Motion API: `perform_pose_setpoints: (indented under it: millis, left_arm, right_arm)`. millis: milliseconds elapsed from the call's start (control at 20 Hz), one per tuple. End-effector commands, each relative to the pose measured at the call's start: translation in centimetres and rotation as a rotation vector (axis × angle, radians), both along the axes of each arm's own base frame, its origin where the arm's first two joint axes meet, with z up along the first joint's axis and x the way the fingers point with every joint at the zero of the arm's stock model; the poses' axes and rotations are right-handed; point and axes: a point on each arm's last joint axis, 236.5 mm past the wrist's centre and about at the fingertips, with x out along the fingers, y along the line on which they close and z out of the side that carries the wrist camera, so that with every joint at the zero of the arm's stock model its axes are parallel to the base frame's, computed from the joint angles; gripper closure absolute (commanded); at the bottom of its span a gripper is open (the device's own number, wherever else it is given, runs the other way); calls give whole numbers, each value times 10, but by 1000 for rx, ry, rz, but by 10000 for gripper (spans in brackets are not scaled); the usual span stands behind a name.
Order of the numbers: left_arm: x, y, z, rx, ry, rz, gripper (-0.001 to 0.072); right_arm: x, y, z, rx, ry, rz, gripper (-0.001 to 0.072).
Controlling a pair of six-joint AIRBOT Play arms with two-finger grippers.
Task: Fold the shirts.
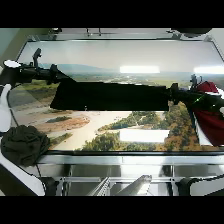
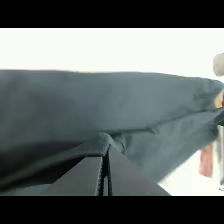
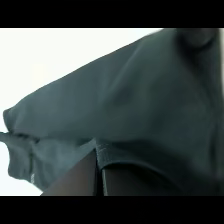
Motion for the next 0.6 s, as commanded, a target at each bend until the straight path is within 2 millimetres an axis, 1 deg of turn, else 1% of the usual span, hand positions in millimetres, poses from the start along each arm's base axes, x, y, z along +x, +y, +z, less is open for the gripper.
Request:
perform_pose_setpoints:
  millis: [0, 50, 100, 150, 200, 300, 350, 400, 450, 500, 550]
  left_arm:
    - [28, 1, -12, 14, -55, -17, 680]
    - [33, 1, -2, 18, -84, -22, 615]
    - [37, 2, 10, 19, -114, -21, 437]
    - [42, 6, 25, 31, -151, -8, 415]
    - [46, 12, 39, 42, -183, 20, 415]
    - [57, 33, 59, 67, -244, 125, 416]
    - [61, 46, 70, 81, -272, 178, 415]
    - [61, 56, 81, 86, -289, 207, 415]
    - [58, 60, 89, 87, -297, 204, 414]
    - [51, 58, 96, 84, -296, 174, 418]
    - [44, 54, 101, 79, -290, 134, 522]
  right_arm:
    - [15, -17, -13, -40, -23, -36, 582]
    - [15, -24, -10, -44, -34, -43, 368]
    - [15, -33, -5, -47, -44, -54, 296]
    - [16, -45, 0, -59, -56, -66, 296]
    - [16, -59, 6, -93, -74, -68, 285]
    - [13, -82, 10, -167, -88, -51, 48]
    - [10, -90, 8, -183, -74, -47, 48]
    - [6, -90, 4, -187, -48, -32, 48]
    - [0, -86, -1, -188, -24, -6, 48]
    - [-5, -78, -9, -189, 0, 28, 48]
    - [-9, -68, -14, -185, 14, 58, 48]
